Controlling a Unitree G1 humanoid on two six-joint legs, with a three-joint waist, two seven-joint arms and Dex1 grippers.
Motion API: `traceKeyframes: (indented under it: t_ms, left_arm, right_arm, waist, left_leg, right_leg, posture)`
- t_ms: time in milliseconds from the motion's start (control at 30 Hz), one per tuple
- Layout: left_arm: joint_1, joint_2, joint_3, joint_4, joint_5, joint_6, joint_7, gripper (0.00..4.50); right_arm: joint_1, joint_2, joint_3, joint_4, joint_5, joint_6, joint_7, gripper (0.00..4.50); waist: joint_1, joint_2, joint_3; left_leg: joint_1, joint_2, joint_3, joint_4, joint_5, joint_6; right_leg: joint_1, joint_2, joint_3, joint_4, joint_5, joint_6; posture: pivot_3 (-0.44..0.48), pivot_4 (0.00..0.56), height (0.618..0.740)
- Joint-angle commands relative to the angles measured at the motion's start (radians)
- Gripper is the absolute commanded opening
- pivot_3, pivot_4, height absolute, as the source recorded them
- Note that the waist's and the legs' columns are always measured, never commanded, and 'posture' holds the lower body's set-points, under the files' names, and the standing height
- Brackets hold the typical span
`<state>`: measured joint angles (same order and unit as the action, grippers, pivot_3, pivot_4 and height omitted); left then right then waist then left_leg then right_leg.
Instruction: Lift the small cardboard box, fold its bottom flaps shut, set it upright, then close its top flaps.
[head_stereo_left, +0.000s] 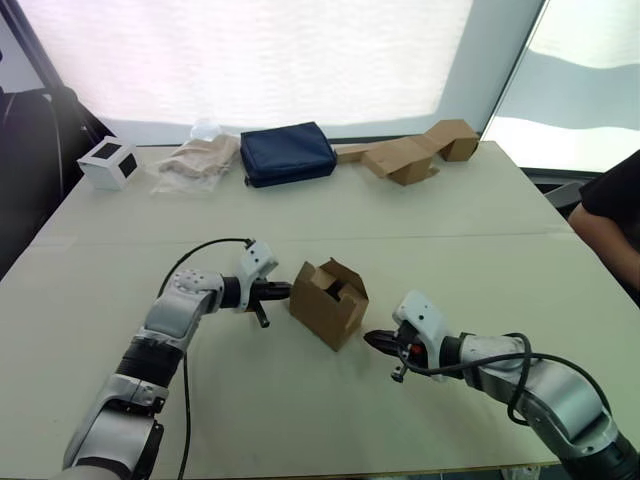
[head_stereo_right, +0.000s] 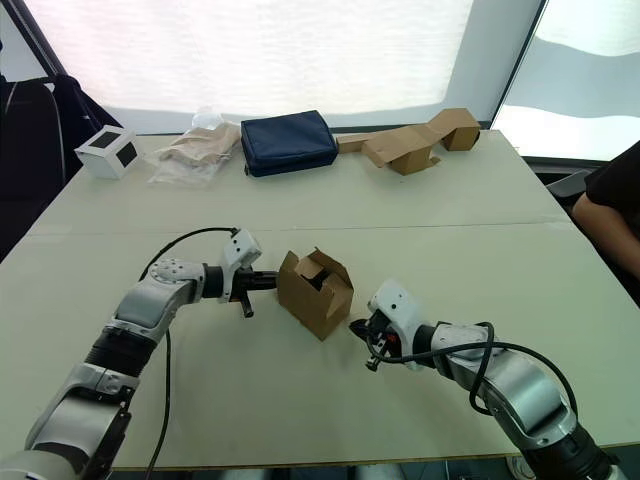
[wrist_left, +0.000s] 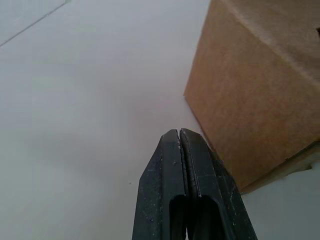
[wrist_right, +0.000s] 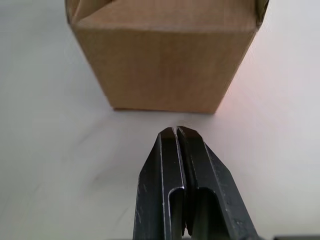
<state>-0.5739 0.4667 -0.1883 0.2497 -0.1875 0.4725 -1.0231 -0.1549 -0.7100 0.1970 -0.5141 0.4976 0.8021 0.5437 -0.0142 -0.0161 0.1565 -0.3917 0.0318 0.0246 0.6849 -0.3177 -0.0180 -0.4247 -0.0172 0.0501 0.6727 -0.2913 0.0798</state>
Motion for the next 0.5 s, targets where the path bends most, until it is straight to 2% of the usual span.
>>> traceKeyframes:
  t_ms: [33,200,500]
  left_arm:
    - [0.025,0.017,-0.009,-0.086,-0.025,0.022,-0.033,0.01]
    - [0.107,0.050,-0.040,-0.207,-0.045,0.070,-0.076,0.01]
    - [0.193,0.049,-0.038,-0.347,-0.074,0.164,-0.027,0.01]
  right_arm:
    - [-0.028,0.016,-0.010,-0.003,-0.029,-0.023,0.008,0.00]
    - [-0.043,0.003,-0.014,0.011,-0.058,-0.040,0.045,0.00]
    - [-0.063,0.008,-0.021,0.076,-0.129,-0.093,0.083,0.00]
  waist:
    - [0.000,0.000,0.000]
    - [0.001,0.000,0.000]
    - [0.002,0.000,0.000]
  left_leg:
    - [0.000,0.000,0.000,0.000,0.000,0.000]
    - [0.000,0.000,0.000,0.000,0.000,0.000]
    - [0.000,0.000,0.000,0.000,0.000,0.000]
  right_leg:
    - [0.000,0.000,0.000,0.000,0.000,0.000]
    - [0.000,0.000,0.000,0.000,0.000,0.000]
    - [0.000,0.000,0.000,0.000,0.000,0.000]
  posture:
    - [0.000,0.150,0.740]
    - [0.000,0.150,0.740]
    - [0.000,0.150,0.740]
